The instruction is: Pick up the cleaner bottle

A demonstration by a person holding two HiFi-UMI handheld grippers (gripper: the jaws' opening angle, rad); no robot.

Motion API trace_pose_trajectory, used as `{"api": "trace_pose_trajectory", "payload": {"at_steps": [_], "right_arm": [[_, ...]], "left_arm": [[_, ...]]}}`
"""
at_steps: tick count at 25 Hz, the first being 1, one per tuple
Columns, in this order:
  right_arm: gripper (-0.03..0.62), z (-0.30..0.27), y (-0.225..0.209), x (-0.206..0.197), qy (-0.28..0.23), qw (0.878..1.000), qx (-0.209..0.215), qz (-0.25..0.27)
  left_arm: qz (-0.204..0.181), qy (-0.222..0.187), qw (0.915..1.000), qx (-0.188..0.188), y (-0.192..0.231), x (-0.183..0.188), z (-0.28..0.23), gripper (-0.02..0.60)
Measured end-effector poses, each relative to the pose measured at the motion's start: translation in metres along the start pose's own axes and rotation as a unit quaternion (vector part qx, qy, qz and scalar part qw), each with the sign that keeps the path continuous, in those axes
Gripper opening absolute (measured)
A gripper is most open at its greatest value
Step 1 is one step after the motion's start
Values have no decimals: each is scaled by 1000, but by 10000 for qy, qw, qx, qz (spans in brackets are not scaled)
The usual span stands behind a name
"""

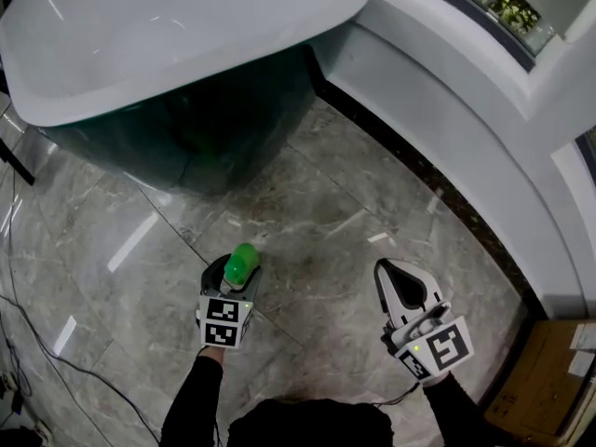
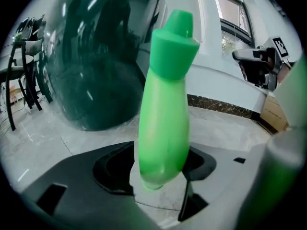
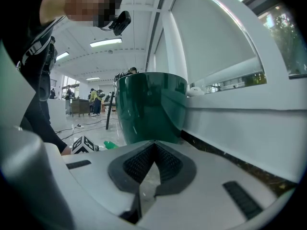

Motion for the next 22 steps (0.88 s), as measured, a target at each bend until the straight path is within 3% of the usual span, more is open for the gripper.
{"api": "trace_pose_trajectory", "payload": {"at_steps": [7,22], "right_arm": [[2,-4,2,-6,30,10000,-12,-46],[2,-8,4,-14,136,9998,1,-141]], "left_arm": [[-309,-101,9995,19,-3,5,-1,199],[-434,-256,9987,39,-6,12,3,187]]}}
Point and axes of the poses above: the fingertips, and each gripper's own axes: z backward along the fingers, y to its left, x out of its top, the point moved 2 cm from there along z, backward along the fingers, and after that the axes turned 14 degrees about -x, right-handed, at the moved point
